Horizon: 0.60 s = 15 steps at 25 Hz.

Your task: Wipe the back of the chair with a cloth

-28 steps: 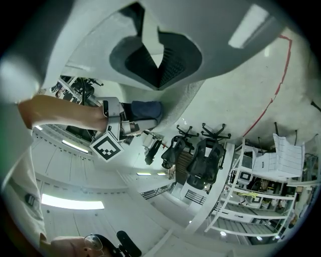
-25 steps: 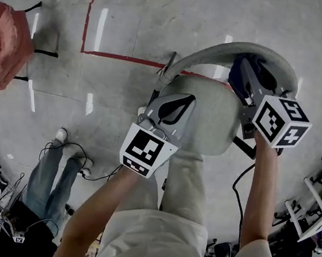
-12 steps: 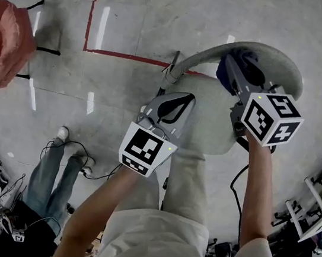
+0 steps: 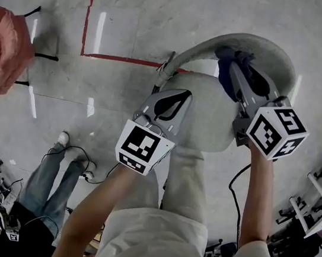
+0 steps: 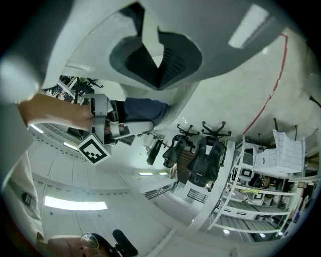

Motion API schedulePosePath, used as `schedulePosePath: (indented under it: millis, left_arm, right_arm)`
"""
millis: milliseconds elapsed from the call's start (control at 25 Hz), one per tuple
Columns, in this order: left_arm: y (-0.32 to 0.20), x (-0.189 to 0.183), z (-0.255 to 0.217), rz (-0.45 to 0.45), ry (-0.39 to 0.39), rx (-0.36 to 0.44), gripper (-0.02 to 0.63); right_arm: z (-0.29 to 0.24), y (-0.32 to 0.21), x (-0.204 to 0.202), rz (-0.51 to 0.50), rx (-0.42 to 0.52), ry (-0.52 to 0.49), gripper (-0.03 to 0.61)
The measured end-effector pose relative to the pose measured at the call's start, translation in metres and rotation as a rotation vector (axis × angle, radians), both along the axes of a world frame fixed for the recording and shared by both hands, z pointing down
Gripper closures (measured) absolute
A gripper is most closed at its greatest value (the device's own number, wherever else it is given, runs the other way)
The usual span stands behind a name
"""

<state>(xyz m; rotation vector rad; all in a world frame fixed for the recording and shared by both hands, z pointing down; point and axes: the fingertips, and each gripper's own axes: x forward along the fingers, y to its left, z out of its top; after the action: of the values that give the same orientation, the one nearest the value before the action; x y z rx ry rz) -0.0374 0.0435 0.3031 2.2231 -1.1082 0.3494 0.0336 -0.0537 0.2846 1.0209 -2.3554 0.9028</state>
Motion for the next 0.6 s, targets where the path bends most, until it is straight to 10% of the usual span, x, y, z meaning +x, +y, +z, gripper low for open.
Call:
schedulePosePath:
  millis: [600]
  left_arm:
    - [-0.017,0.047,-0.044,0.066,-0.006,0.011,0.613]
  right_arm:
    - [-0.037,-0.003,0.128,0.169,0.006,0.078,0.504]
